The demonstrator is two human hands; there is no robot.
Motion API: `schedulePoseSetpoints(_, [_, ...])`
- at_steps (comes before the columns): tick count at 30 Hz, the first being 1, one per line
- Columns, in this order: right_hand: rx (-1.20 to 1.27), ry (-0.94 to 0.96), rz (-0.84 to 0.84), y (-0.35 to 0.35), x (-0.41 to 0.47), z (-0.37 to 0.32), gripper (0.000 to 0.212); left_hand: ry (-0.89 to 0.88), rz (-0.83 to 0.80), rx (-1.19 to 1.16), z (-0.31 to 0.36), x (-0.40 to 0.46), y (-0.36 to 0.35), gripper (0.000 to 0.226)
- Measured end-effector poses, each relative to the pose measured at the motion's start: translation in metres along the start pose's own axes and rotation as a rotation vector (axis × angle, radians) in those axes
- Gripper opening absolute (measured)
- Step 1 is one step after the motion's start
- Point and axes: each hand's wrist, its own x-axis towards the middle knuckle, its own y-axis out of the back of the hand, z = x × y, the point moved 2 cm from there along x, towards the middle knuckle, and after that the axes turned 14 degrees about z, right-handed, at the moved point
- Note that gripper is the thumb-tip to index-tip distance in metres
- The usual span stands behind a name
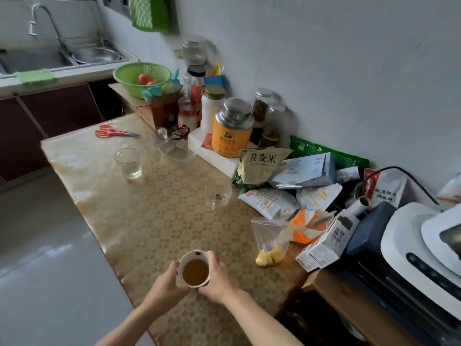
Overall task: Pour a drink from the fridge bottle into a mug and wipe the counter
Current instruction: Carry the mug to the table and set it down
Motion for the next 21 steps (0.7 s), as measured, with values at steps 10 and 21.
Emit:
schedulePoseSetpoints(10, [-0.168,0.059,-0.098,0.011,0.010,0.003,0.110,0.015,-0.013,-0.019,-0.012,0.007,0.009,0.060])
schedulePoseSetpoints(21, [-0.473,0.586,-0.013,-0.019,-0.076,-0.144,0.055,0.126,0.273,-0.043,-0.096,-0.086,0.101,0.054])
